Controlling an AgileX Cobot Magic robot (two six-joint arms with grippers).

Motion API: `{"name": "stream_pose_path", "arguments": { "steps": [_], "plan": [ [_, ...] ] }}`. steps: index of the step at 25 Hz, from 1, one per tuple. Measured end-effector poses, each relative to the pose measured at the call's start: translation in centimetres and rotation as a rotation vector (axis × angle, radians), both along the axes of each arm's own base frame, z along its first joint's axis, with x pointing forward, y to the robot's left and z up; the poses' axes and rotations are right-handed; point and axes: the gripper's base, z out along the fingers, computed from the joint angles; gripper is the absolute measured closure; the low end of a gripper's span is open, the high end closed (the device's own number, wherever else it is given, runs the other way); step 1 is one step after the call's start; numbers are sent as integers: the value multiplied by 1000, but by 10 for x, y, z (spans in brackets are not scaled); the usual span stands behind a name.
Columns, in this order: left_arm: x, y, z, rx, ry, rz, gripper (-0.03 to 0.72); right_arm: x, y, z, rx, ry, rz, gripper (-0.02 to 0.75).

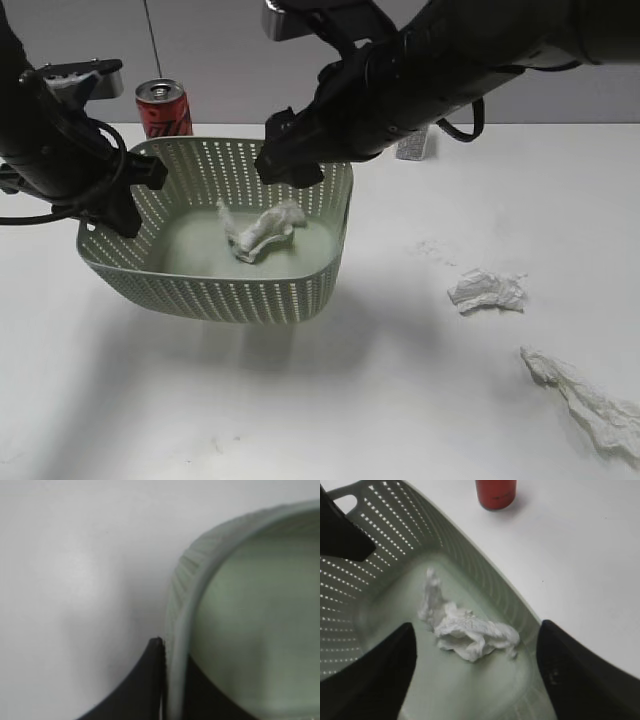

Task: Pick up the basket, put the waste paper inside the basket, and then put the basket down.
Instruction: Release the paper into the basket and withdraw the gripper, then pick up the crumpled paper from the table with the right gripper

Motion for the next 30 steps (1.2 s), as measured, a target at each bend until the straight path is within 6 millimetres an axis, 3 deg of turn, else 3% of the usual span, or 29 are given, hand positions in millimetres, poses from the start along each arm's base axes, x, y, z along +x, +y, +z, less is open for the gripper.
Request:
{"name": "stream_pose_path", "arguments": {
  "steps": [2, 4, 7, 9, 12, 14, 18, 24, 27, 30],
  "plan": [
    [0, 0, 0, -4, -3, 6, 683, 2, -5, 6, -17, 3, -10, 106],
    [0, 0, 0, -4, -4, 4, 683, 6, -17, 20, -33, -9, -46, 104],
    [0, 0, 0, -1, 1, 1, 683, 21, -55, 38, -82, -32, -164, 113],
    [0, 0, 0, -1, 1, 0, 683, 34, -91, 33, -137, 14, -267, 118],
    [0, 0, 0, 0, 1, 0, 683, 41, -137, 0, -219, 139, -385, 128],
    [0, 0, 0, 1, -1, -1, 683, 40, -154, -31, -265, 233, -422, 138],
    [1, 0, -5, 6, 13, 0, 683, 33, -158, -84, -316, 378, -429, 146],
    [3, -1, -23, 29, 83, -6, 683, 38, -154, -129, -322, 457, -438, 155],
    [4, -1, -24, 28, 78, -4, 683, 39, -154, -136, -327, 469, -438, 257],
    [5, -2, -24, 24, 57, 1, 683, 39, -153, -137, -324, 470, -440, 556]
  ]
}}
